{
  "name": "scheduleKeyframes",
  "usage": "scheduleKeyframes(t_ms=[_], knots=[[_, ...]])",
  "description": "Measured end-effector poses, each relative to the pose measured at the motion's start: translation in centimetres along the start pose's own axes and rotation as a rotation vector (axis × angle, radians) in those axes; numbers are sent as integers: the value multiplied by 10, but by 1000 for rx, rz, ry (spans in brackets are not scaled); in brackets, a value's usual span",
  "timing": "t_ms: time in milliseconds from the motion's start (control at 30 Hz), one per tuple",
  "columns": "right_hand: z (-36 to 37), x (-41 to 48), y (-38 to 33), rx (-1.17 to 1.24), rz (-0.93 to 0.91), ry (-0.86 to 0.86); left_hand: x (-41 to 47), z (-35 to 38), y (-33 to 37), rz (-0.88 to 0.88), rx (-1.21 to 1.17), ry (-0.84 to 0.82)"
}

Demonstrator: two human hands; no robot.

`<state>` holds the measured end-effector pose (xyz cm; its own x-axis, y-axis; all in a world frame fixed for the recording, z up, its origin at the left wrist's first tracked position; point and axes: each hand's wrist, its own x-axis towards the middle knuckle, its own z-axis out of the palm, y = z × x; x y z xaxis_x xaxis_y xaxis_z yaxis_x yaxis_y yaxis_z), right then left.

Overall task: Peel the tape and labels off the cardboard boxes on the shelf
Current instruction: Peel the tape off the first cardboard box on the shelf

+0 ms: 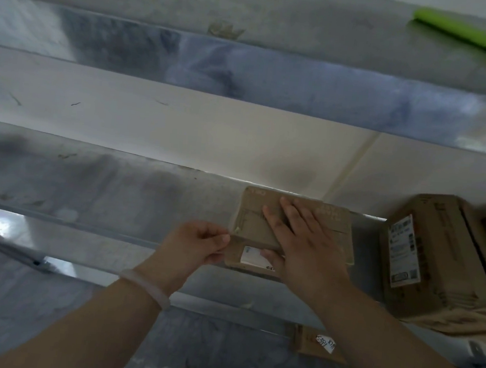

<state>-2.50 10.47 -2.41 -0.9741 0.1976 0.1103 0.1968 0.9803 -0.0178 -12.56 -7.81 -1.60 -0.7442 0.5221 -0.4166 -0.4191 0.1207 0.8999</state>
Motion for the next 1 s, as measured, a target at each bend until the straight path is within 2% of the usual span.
scheduleKeyframes(t_ms=[200,400,467,567,667,733,833,1000], knots=[[0,2,0,2,3,16,8,2,-5,6,29,10],[1,0,1,7,-11,27,9,4,4,-36,257,-25],[1,0,1,12,-10,22,7,5,8,-87,192,-48],[1,-2,0,5,-17,23,3,2,14,-214,-38,-133],[0,-1,0,18,-28,10,0,0,12,-250,-185,-106],[0,0,0,28,-26,0,-2,3,5,-179,-179,-23],[-1,0,-1,31,-24,2,-4,5,-8,-13,-29,78],[-1,1,-3,28,-13,7,-4,7,-22,244,485,340]])
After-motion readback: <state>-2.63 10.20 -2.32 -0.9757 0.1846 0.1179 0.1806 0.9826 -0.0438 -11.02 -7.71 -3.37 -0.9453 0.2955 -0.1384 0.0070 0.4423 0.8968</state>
